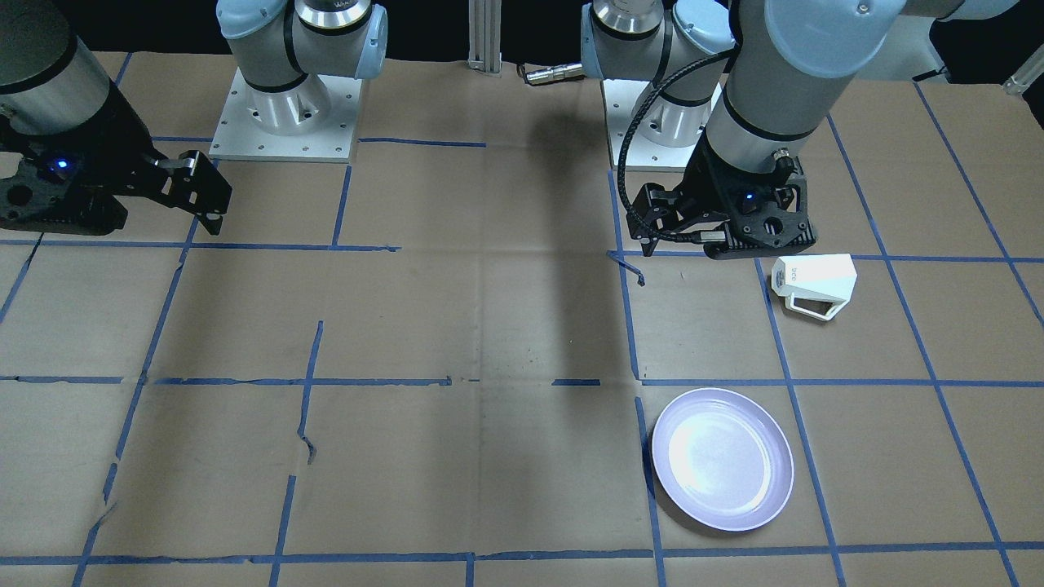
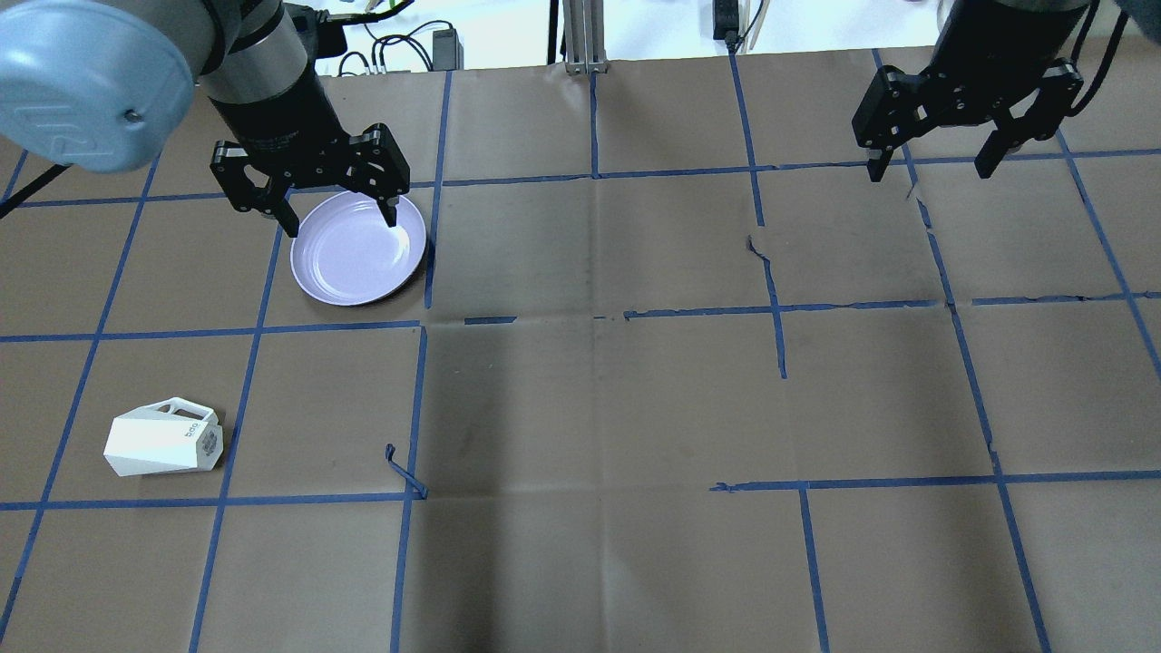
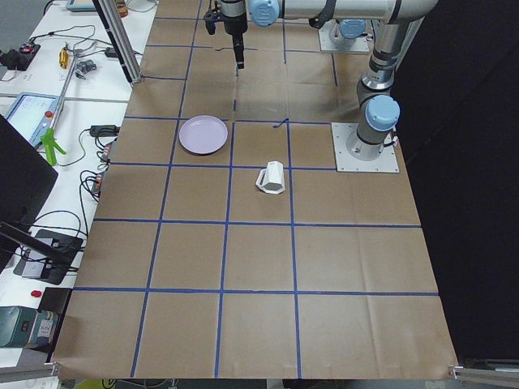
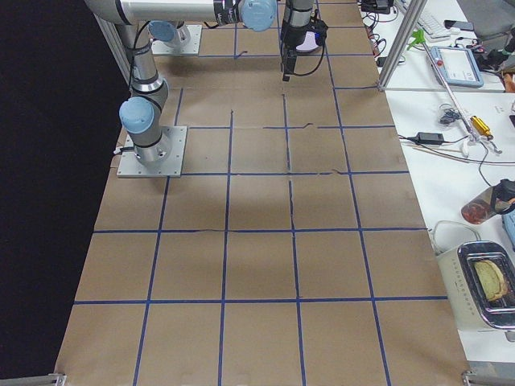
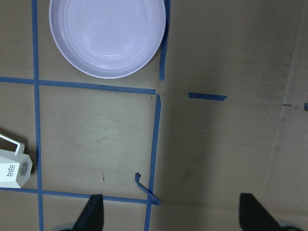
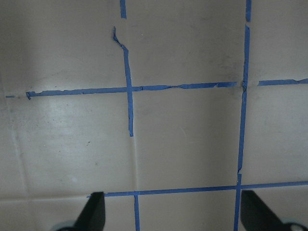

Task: Flip cup and place on plate
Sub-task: 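Move the left gripper away from the plate toward the white mug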

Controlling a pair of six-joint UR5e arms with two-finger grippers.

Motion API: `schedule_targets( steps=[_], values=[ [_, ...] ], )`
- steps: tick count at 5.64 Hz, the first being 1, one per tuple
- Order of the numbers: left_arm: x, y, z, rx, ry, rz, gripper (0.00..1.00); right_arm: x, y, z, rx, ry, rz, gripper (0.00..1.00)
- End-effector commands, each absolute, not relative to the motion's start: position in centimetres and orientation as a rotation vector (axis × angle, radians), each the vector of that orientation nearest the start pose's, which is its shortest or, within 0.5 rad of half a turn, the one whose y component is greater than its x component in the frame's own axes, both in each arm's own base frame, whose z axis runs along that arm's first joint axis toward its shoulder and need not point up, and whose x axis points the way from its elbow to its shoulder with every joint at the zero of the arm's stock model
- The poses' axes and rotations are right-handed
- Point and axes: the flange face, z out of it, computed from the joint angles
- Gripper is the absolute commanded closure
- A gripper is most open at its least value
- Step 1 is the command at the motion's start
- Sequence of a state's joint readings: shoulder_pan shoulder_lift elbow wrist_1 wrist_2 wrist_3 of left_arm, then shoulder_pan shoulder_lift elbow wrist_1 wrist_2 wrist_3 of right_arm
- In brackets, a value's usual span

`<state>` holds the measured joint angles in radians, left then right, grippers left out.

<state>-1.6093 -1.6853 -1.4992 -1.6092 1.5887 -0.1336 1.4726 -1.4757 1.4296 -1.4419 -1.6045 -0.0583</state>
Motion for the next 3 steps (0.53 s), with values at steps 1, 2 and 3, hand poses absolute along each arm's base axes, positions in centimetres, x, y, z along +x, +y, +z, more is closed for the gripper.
schedule_targets(
  steps=[1,2,3],
  values=[
    [-15.4,-51.9,47.0,-0.146,3.12,0.099,0.01,7.8,-53.3,49.6,0.061,3.165,0.135,0.0],
    [-15.6,-51.3,47.0,-0.138,3.117,0.103,0.01,7.8,-53.3,49.6,0.061,3.165,0.135,0.0],
    [-15.4,-50.6,47.5,-0.138,3.114,0.088,0.01,7.8,-53.3,49.6,0.061,3.165,0.135,0.0]
  ],
)
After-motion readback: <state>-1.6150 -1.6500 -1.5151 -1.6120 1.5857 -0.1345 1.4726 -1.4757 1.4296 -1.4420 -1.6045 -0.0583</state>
